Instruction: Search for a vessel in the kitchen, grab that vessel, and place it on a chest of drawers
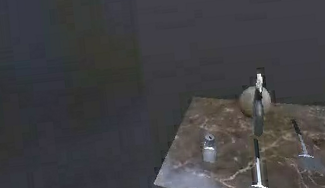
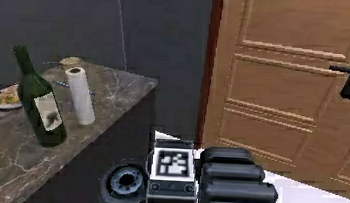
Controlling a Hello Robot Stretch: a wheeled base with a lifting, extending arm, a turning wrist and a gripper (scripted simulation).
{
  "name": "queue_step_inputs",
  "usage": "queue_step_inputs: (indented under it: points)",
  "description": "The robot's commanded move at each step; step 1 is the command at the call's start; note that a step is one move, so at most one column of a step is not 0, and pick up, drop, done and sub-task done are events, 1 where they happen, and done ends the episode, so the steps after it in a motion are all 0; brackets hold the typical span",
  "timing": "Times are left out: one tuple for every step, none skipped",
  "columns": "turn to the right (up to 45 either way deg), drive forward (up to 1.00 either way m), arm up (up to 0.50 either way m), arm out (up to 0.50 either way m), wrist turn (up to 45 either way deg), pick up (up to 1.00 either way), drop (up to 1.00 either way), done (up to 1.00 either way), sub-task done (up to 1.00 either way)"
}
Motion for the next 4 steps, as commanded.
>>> queue_step_inputs:
  points:
    - [45.0, 0.00, 0.00, 0.00, 0.0, 0.00, 0.00, 0.00, 0.00]
    - [45.0, 0.00, 0.00, 0.00, 0.0, 0.00, 0.00, 0.00, 0.00]
    - [39.0, 0.00, 0.00, 0.00, 0.0, 0.00, 0.00, 0.00, 0.00]
    - [0.0, 0.45, 0.00, 0.00, 0.0, 0.00, 0.00, 0.00, 0.00]
